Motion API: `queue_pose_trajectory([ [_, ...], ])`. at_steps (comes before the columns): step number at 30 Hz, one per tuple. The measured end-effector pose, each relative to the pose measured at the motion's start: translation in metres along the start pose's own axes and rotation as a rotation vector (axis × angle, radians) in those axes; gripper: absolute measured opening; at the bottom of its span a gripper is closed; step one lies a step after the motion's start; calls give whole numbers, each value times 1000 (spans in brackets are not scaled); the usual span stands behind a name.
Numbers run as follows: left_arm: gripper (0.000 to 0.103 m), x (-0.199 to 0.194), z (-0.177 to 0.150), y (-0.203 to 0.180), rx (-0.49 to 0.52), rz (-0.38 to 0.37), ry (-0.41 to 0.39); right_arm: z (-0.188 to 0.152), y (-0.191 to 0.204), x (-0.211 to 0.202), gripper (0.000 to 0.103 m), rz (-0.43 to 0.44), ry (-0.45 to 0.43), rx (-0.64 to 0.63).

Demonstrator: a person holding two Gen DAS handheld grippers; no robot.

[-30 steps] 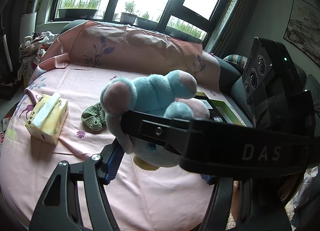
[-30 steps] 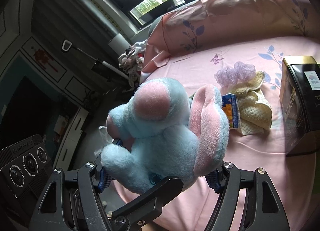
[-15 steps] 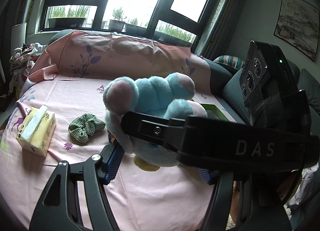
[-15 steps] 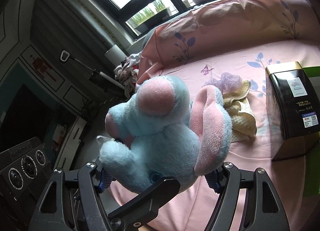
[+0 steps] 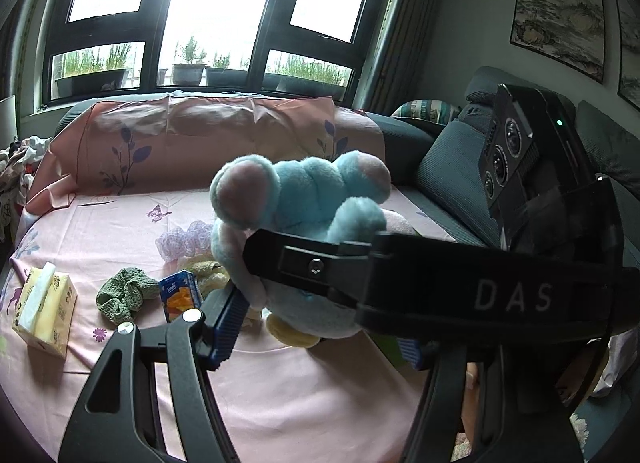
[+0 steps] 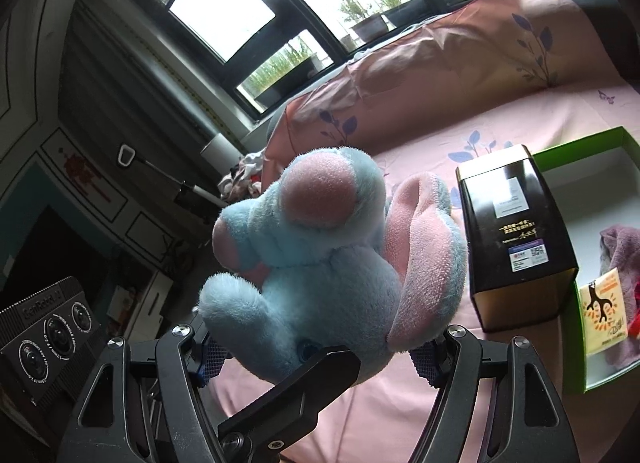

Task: Organize soft objects
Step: 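Carry the plush elephant with the right tool over the box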

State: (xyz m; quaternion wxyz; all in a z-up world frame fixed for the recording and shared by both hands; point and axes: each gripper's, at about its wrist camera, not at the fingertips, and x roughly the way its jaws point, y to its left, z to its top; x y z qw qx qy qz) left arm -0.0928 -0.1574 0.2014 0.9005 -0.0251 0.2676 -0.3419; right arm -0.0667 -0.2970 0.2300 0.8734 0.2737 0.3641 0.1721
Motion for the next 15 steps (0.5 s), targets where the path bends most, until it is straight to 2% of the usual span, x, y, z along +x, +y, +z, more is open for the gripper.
queue_pose_trajectory([
  [15, 63, 41, 17, -57, 92, -113, 23, 11, -50, -53, 76, -50, -132, 101],
])
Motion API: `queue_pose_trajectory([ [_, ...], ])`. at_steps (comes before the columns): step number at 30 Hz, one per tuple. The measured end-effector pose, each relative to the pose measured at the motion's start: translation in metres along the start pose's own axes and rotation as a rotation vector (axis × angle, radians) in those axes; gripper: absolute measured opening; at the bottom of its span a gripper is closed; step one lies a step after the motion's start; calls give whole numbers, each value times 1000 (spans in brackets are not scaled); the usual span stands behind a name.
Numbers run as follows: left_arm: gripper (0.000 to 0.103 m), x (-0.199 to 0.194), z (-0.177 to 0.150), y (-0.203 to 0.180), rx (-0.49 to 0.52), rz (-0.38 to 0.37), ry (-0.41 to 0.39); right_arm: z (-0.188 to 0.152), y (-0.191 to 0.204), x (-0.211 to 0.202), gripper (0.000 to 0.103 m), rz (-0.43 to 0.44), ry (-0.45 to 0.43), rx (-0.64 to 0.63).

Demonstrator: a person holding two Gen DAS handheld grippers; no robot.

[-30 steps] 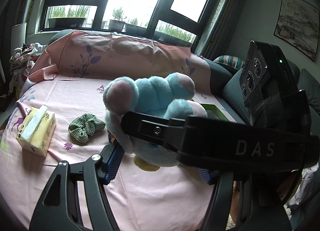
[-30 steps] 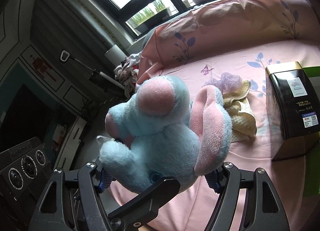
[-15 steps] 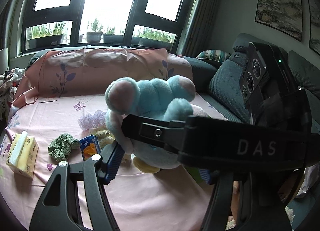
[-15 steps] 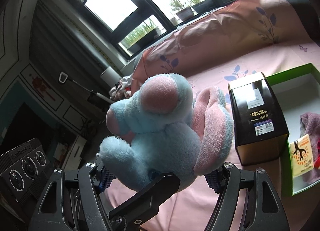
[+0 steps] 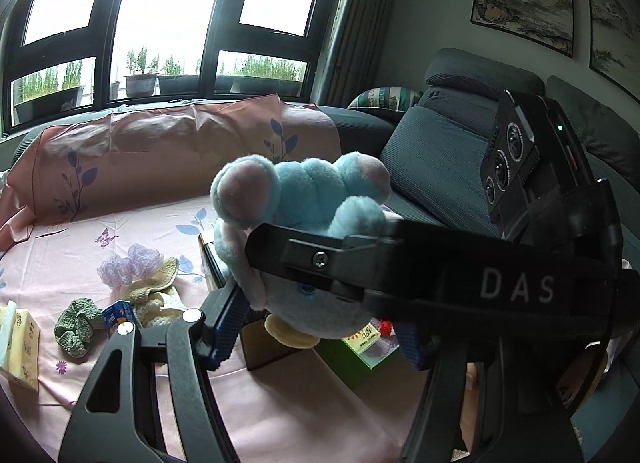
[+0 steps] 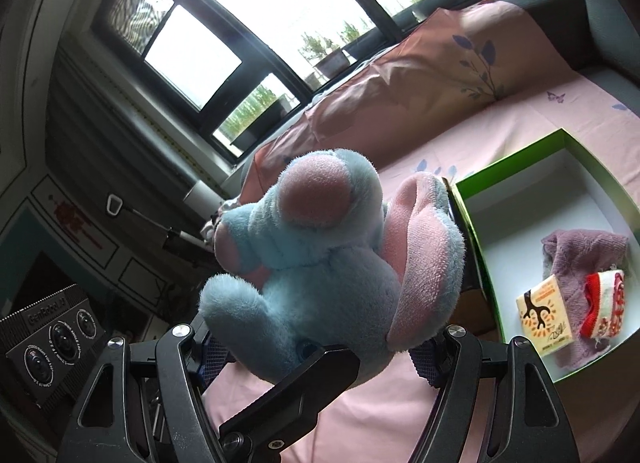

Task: Organize soft objects
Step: 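Carry the plush elephant with the right tool over the box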

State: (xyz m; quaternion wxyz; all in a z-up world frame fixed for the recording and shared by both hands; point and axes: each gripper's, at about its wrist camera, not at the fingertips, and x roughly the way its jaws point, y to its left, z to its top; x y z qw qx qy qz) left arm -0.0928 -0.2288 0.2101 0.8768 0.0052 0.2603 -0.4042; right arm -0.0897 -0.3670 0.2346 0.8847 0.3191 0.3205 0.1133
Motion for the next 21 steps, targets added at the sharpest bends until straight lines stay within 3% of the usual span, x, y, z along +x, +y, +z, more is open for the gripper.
queue_pose_trajectory([
  [21, 63, 94, 16, -67, 79, -170, 106, 24, -94, -50, 76, -114, -130, 197],
])
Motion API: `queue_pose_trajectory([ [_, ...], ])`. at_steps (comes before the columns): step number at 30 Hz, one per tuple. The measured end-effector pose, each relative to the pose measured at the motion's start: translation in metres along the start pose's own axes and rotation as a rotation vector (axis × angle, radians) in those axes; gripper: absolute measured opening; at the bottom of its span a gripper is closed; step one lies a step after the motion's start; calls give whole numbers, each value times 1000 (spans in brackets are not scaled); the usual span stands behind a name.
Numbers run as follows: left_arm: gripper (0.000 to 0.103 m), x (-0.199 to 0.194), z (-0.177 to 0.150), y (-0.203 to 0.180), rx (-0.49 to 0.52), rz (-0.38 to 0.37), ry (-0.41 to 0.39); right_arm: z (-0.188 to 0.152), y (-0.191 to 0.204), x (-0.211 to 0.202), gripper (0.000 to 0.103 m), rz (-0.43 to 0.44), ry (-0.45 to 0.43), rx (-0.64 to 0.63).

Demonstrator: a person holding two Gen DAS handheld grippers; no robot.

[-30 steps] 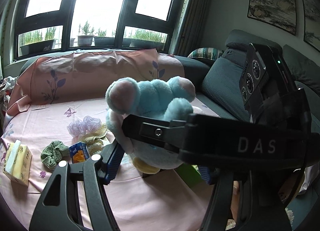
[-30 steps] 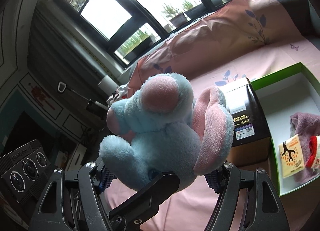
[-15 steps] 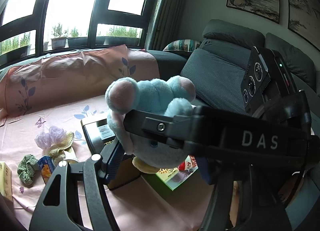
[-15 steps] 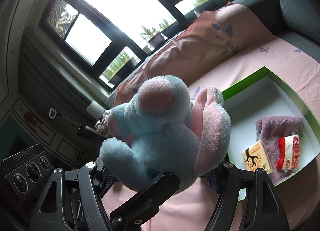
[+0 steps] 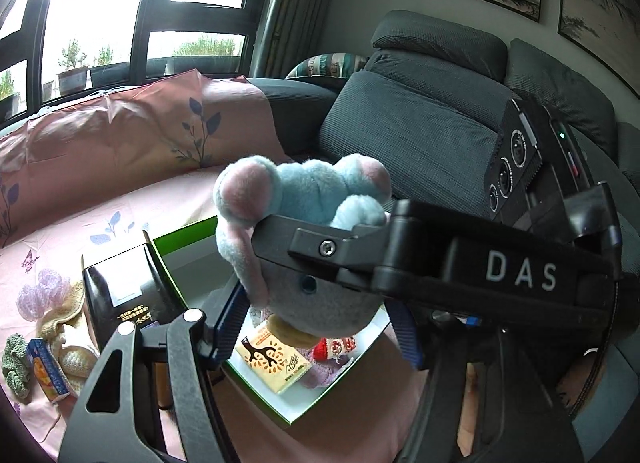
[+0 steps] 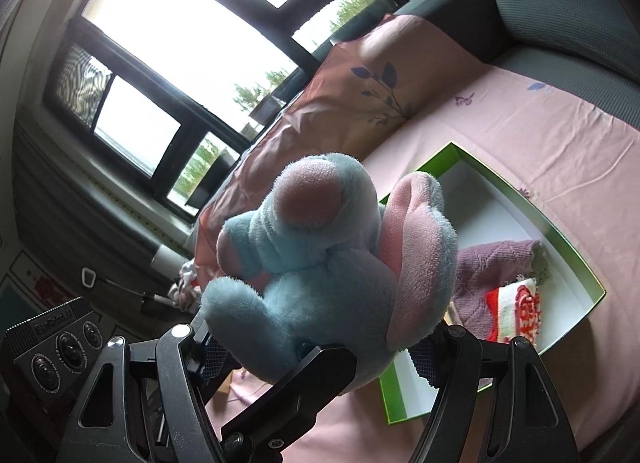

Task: Organize soft objects
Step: 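Carry the plush elephant with the right tool over the box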

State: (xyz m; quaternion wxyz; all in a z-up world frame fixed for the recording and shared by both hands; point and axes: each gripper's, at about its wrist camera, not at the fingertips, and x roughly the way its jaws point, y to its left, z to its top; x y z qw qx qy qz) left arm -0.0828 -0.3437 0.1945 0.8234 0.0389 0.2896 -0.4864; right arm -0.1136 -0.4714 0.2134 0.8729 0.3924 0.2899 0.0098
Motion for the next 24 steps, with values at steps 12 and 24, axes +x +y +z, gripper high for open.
queue_pose_trajectory([
  [12, 63, 39, 3, -4, 7, -41, 65, 9, -35, 2, 76, -45, -12, 76],
  [24, 62, 71, 5, -2, 24, -31, 137, 16, -63, 13, 76, -88, -2, 157],
])
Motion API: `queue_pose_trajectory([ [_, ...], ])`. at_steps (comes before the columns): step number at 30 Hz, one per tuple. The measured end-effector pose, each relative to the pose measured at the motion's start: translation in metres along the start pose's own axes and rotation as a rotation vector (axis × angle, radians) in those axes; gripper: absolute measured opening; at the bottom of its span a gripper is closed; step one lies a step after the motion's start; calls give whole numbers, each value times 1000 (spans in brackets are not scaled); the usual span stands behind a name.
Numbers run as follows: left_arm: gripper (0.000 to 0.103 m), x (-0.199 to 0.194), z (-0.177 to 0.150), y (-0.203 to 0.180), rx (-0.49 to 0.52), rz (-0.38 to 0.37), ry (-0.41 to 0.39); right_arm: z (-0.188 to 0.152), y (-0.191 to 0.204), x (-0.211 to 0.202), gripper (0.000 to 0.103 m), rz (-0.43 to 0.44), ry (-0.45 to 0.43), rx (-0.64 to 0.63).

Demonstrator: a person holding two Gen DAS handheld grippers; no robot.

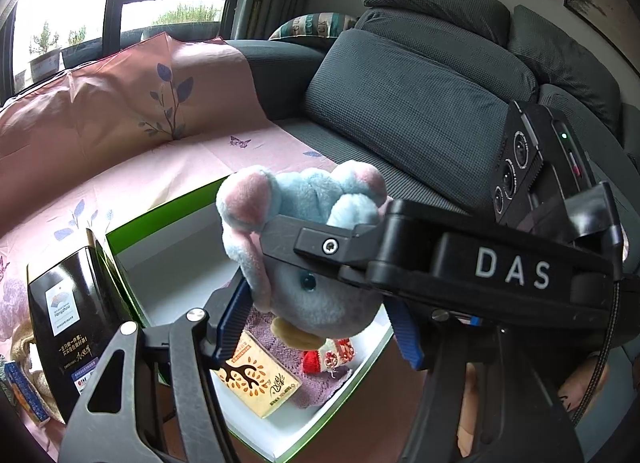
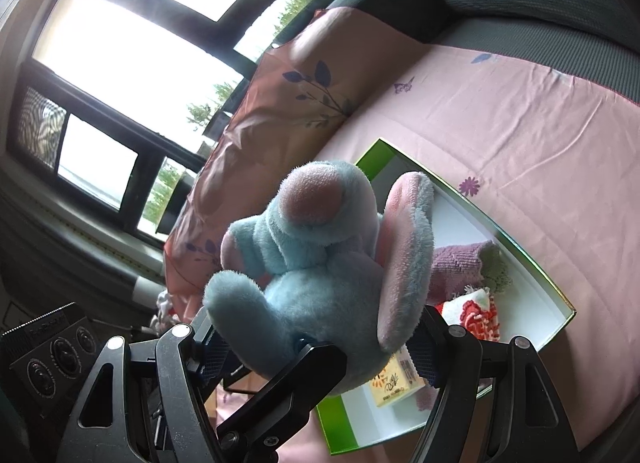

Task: Organize soft objects
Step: 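Carry the plush elephant with the right tool over the box, then lower the elephant into the box and open the right tool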

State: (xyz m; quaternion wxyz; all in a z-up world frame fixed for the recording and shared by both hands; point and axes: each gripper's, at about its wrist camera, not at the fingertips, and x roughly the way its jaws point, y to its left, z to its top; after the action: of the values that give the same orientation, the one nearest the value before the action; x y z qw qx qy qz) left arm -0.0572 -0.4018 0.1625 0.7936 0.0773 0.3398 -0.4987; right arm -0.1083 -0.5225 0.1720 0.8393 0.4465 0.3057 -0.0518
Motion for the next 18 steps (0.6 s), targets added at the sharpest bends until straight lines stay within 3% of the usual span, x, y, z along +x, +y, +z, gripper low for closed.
queue_pose_trajectory([
  [18, 59, 51, -3, 23, -65, 19, 129, 13, -40, 39, 74, -101, 38, 125],
])
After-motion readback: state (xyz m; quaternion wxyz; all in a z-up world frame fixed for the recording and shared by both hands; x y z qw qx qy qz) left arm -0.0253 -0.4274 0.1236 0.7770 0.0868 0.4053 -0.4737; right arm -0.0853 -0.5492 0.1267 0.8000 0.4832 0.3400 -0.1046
